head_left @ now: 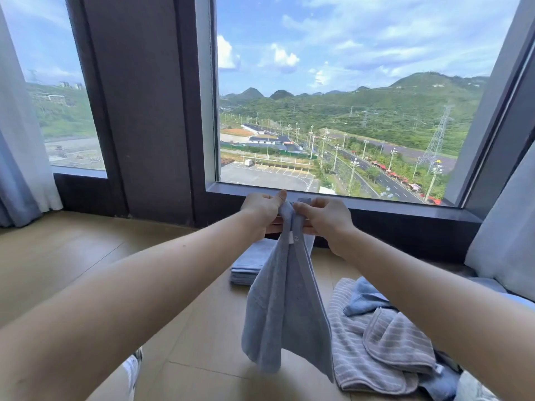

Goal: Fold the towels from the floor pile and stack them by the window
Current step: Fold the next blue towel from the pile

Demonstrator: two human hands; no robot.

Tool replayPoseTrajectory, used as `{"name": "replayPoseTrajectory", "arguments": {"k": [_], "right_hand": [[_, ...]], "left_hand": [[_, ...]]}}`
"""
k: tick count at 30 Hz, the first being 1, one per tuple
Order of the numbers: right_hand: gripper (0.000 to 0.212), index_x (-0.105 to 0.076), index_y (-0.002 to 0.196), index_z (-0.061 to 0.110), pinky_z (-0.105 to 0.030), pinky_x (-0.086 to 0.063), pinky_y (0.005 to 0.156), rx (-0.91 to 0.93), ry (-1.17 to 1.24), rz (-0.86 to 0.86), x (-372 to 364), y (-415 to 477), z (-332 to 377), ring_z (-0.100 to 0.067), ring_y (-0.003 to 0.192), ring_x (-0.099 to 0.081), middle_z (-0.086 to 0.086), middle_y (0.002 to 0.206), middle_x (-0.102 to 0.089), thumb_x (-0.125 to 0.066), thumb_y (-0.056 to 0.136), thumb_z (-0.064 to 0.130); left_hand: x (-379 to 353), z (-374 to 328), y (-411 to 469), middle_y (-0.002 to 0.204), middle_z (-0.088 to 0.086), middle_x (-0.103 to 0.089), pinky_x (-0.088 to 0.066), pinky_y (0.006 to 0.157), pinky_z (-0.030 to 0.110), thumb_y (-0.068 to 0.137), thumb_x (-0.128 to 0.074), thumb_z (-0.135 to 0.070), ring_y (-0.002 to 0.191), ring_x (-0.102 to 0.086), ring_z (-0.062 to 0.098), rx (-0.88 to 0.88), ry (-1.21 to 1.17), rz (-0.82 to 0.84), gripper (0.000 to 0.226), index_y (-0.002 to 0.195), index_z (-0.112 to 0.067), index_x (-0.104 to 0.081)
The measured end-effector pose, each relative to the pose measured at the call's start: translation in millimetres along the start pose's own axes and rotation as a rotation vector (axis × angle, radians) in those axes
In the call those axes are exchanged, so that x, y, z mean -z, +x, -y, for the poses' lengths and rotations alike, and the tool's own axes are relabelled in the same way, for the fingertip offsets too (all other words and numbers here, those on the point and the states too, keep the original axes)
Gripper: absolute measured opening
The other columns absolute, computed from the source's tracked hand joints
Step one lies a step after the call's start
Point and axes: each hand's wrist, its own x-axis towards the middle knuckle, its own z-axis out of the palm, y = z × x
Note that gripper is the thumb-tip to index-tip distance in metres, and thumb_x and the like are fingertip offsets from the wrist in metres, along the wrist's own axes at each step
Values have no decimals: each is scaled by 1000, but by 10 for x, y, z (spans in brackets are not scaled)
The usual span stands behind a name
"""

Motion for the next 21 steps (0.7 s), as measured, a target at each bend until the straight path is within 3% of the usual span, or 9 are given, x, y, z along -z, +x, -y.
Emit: {"name": "replayPoseTrajectory", "arguments": {"k": [3,7,10,14,16,18,21], "right_hand": [[44,-64,75,6,-32,-58,71,-58,145,62,-30,-27,45,-25,75,-69,-16,84,-70,-52,91,45],[75,-68,81,4,-31,-56,72,-97,201,131,0,-36,102,-23,73,-68,-12,76,-70,-21,93,61],[77,-69,81,8,-33,-55,79,-74,183,245,15,-39,119,-21,78,-67,-9,79,-70,-13,95,59],[48,-68,81,16,-34,-50,82,37,-59,194,140,-18,140,-18,79,-61,0,86,-66,-33,99,44],[22,-66,98,20,-31,-45,81,180,-333,91,305,68,96,-16,92,-55,2,102,-63,-52,93,37],[25,-62,109,27,-30,-38,86,273,-532,86,474,102,60,-15,107,-47,4,118,-57,-65,85,34],[40,-57,116,31,-30,-36,92,220,-569,253,596,60,9,-11,114,-44,10,122,-53,-69,79,42]], "left_hand": [[-9,48,36,93,16,-65,-56,82,41,89,-59,-38,91,-66,32,-25,90,-10,32,80,-7,-58],[36,53,-5,105,12,-66,-51,94,40,69,-72,-50,101,-64,27,-83,128,83,54,102,-8,-60],[103,66,32,104,9,-65,-49,97,40,81,-72,-26,105,-62,26,-155,205,48,20,92,-14,-59],[187,54,45,97,8,-64,-48,98,41,89,-62,-10,101,-62,25,-217,209,82,13,81,-19,-58],[223,32,39,94,3,-64,-49,95,35,93,-55,-8,97,-61,21,-269,258,115,13,86,-18,-58],[265,18,45,94,1,-62,-48,91,31,96,-49,-9,96,-58,17,-318,308,101,11,94,-15,-57],[304,24,75,99,4,-60,-47,92,30,98,-43,-9,96,-56,16,-347,305,87,13,104,-10,-55]]}}
